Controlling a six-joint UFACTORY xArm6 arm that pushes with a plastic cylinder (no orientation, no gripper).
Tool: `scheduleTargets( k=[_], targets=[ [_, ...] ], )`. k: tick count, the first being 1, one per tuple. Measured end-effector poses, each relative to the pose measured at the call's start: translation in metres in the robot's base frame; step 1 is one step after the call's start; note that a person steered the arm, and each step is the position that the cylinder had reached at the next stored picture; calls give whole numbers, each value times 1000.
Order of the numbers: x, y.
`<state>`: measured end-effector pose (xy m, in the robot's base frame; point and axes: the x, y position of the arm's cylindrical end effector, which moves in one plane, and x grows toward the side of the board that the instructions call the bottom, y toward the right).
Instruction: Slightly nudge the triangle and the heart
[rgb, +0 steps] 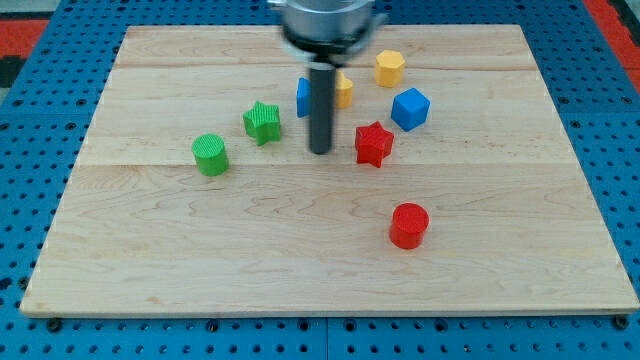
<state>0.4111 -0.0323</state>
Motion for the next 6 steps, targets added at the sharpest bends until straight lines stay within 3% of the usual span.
scheduleTargets(
  k=[1, 2, 4, 5, 6],
  targets=[
    [-23, 27],
    [6, 77],
    [-11, 56],
    [-5, 76],
    [-28, 106]
  ],
)
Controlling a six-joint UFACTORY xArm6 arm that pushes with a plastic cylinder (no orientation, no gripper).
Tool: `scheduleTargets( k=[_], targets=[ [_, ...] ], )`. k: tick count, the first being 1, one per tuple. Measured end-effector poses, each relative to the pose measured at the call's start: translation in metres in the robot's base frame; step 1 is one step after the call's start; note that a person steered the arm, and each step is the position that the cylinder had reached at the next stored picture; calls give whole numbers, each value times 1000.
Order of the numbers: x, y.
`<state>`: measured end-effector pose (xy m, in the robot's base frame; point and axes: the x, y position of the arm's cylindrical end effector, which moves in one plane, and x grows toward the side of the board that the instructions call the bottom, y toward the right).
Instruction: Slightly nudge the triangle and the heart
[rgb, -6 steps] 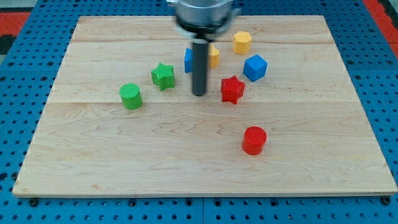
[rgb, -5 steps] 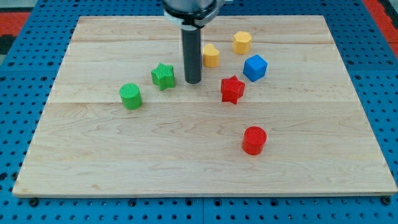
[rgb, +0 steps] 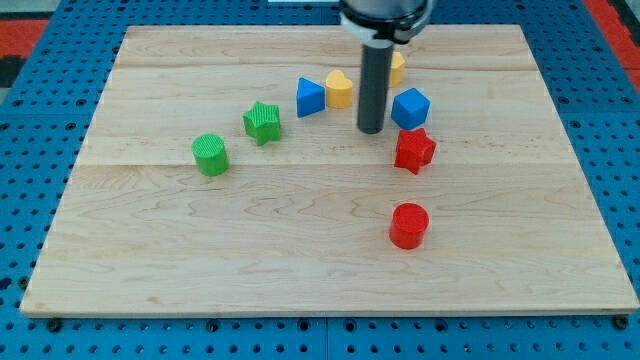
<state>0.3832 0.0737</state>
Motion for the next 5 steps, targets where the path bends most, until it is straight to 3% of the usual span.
scheduleTargets(
  k=[1, 2, 5],
  targets=[
    [-11, -51],
    [-36, -45],
    [-42, -89]
  ],
)
